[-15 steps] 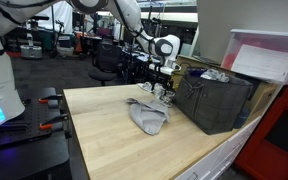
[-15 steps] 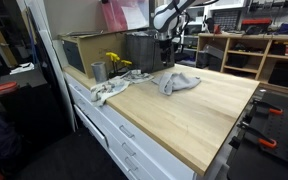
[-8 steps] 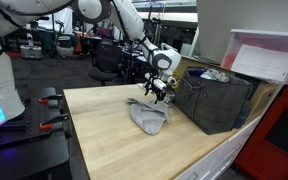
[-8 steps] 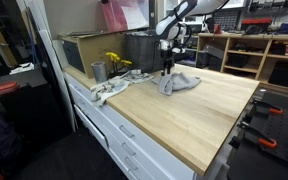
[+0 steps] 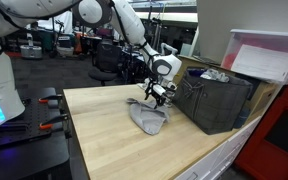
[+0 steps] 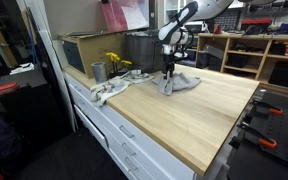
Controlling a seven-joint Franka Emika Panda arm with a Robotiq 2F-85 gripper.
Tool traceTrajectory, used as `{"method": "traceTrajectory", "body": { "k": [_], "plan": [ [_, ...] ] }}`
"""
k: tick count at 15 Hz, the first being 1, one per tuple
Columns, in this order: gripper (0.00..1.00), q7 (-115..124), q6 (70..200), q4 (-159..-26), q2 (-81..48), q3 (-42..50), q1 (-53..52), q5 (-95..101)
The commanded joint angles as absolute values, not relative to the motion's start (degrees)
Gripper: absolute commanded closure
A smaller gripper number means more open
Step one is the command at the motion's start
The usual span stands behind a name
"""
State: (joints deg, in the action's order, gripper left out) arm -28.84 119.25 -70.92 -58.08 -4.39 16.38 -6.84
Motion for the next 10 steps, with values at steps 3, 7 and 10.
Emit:
{"method": "traceTrajectory", "body": {
  "k": [3,7,10],
  "plan": [
    [0.00,-26.80,119.31,-68.82,-59.08,-2.97,15.58,-5.67],
    [0.00,-20.38,118.44,-68.68,-59.42,-0.51,14.72,-5.38],
    [0.00,-15.67,116.62,-66.66,-60.80,-1.37,15.45,-7.95]
  ]
}}
